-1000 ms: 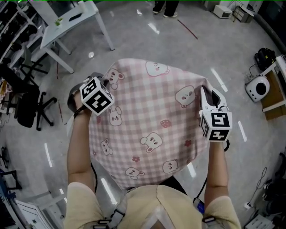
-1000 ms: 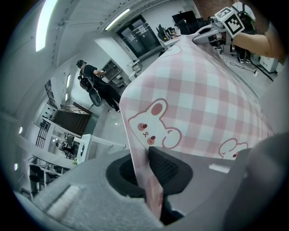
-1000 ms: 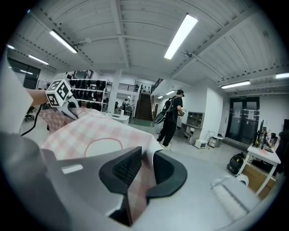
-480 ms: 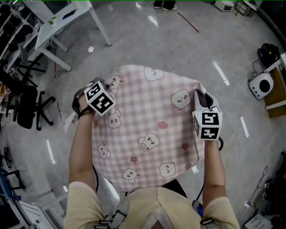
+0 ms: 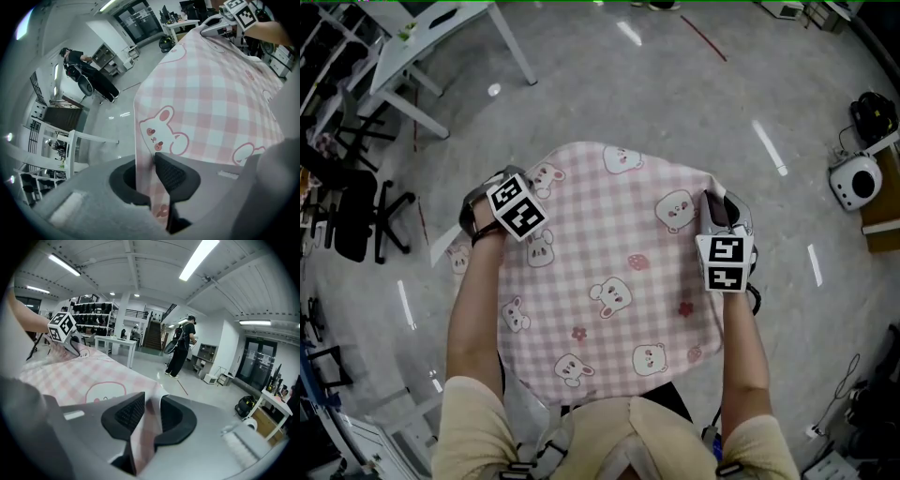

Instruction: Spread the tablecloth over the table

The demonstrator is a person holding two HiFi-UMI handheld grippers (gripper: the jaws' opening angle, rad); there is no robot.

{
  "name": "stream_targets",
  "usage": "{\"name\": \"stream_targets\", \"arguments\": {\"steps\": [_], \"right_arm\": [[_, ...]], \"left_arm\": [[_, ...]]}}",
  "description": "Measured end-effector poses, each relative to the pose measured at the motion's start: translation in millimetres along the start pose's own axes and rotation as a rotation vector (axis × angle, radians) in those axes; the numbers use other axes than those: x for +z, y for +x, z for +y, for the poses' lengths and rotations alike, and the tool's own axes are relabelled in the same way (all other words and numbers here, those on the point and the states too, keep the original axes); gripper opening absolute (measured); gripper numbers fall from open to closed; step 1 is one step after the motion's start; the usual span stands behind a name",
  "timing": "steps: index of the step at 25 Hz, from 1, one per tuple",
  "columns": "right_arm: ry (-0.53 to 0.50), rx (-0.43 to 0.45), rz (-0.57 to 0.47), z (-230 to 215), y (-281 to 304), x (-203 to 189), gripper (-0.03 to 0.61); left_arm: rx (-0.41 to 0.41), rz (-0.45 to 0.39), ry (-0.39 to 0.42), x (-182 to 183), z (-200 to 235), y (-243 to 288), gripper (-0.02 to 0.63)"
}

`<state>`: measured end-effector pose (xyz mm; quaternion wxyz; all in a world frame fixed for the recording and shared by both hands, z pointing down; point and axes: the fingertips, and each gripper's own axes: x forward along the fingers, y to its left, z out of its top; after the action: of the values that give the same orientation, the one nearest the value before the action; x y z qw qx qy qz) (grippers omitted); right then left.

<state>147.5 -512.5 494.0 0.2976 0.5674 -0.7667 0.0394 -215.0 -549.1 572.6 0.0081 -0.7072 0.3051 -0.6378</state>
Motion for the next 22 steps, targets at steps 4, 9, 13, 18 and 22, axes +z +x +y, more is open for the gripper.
{"name": "stream_targets", "arguments": {"steps": [4,9,13,18,22], "right_arm": [[-0.010,0.006,0.021,-0.6,0.3,1.1,0.083],[-0.014,0.006,0.034,-0.8,5.1,-1.2,0.087],[-0.017,0.005,0.051,-0.3,8.7,-4.0,0.091],[-0.007,0.014,0.064,1.2,16.8,-16.3,0.098],[0.011,0.019,0.032,2.6,19.5,-23.9,0.097]], "left_arm": [[-0.004,0.004,-0.007,-1.3,0.1,1.3,0.046],[0.016,0.000,-0.019,-1.4,7.2,0.0,0.080],[0.037,0.002,-0.020,-1.7,8.6,0.5,0.080],[0.106,-0.012,-0.047,-1.5,15.7,-0.2,0.123],[0.193,-0.034,-0.060,1.5,24.3,-11.2,0.141]]}}
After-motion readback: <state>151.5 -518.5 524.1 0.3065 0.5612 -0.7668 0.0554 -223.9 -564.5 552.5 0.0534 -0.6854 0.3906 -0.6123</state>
